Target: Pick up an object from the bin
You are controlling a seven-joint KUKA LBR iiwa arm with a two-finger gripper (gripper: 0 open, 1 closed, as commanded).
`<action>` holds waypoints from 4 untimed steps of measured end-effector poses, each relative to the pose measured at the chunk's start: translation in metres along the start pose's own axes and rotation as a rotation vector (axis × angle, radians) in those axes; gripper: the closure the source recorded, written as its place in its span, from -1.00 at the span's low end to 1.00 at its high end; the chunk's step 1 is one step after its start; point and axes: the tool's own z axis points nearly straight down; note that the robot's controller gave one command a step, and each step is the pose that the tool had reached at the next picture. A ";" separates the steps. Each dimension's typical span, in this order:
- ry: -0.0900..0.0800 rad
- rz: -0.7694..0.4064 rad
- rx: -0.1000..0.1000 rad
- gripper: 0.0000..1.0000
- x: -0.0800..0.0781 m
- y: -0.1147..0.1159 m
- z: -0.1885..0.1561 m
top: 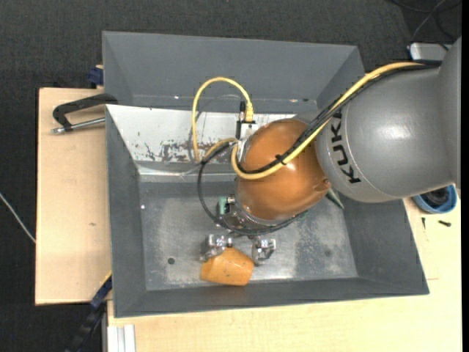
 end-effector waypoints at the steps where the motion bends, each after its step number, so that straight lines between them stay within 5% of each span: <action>1: 0.001 -0.111 0.000 -1.00 -0.024 -0.034 -0.050; 2: 0.002 -0.226 0.009 -1.00 -0.057 -0.002 -0.007; 3: 0.001 -0.699 -0.009 -1.00 -0.066 0.002 -0.002; 4: 0.003 -0.698 -0.002 1.00 -0.066 -0.001 -0.005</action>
Offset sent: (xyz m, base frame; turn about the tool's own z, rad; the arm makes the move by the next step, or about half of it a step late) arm 0.0324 0.0182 0.0474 -0.1127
